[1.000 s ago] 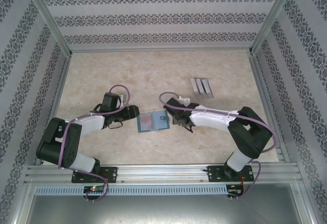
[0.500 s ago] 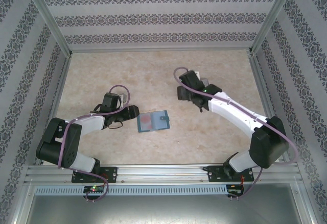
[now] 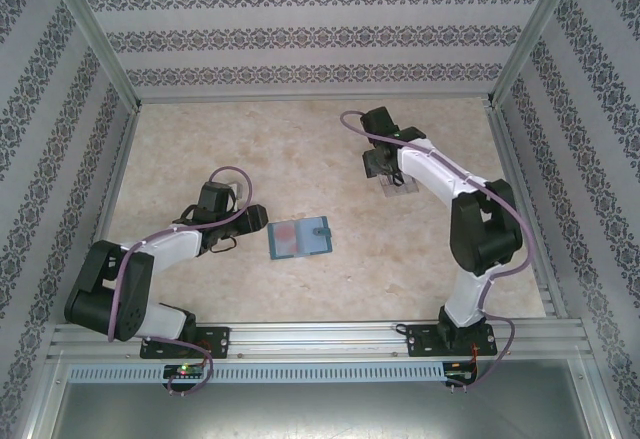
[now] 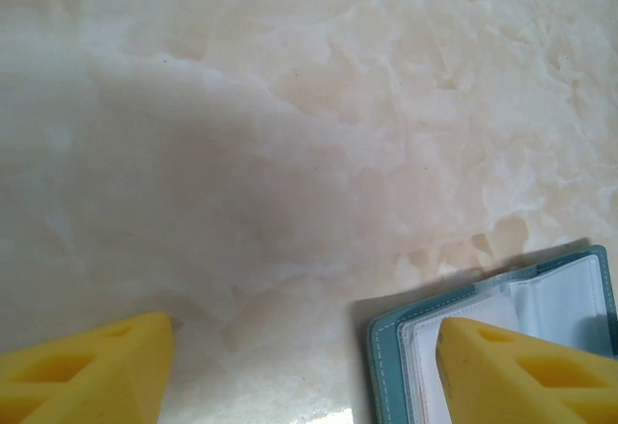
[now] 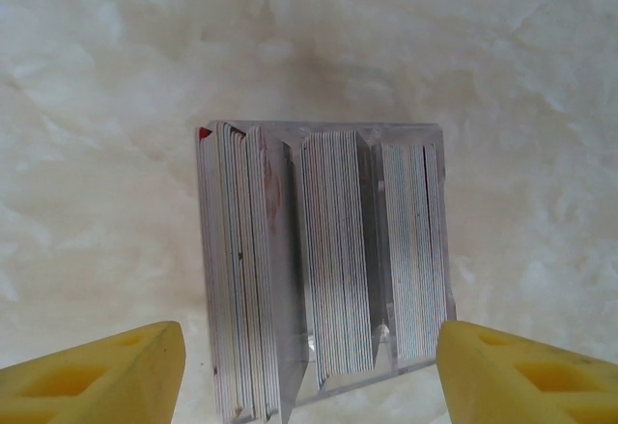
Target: Put the credit cards into the card holder
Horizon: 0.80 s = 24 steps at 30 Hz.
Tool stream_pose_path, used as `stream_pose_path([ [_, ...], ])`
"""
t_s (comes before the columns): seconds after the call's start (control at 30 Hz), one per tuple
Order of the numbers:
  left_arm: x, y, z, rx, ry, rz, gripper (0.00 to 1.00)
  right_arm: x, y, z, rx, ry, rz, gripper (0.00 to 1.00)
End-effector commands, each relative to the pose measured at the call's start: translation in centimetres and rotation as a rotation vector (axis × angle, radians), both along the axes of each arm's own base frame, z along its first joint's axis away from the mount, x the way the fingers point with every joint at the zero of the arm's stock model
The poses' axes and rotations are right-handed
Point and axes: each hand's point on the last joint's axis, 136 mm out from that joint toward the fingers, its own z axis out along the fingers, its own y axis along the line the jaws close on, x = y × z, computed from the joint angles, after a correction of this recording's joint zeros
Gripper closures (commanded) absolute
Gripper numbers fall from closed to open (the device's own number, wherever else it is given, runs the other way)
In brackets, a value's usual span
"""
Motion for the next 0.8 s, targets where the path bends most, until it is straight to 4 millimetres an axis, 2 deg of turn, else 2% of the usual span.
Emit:
stream_pose_path([
  [0.0,-0.7,0.5,-0.3,0.039,0.016,-0.011,0.27,0.3,-0.3,0.0,-0.064,0.029,0.025,0.3],
  [0.13,-0.8,0.6,-0.4,0.043,0.017,-0.004,0.27,0.8,-0.1,-0.9,-0.06,0.047,0.031,0.29],
  [0.23,-0.7,0.5,-0.3,0.039,0.013,-0.007,0.27,1.0,-1.4,-1.4,-0.126,0.061,0.002,0.3],
  [0.37,-0.7,0.7,-0.5,0.046,0.018,-0.001,0.27,1.0,-3.2,-1.1,-0.225,0.045,-0.029,0.31],
  [0.47,-0.8,0.7,-0.6,0.047,0.019,-0.001,0.27,1.0,-3.8,-0.8,-0.258,0.036,-0.038,0.32],
  [0.77,-0.7,0.8,-1.1,0.055,0.029,0.008,0.27,1.1,-4.4,-0.1,-0.292,0.008,-0.043,0.36],
])
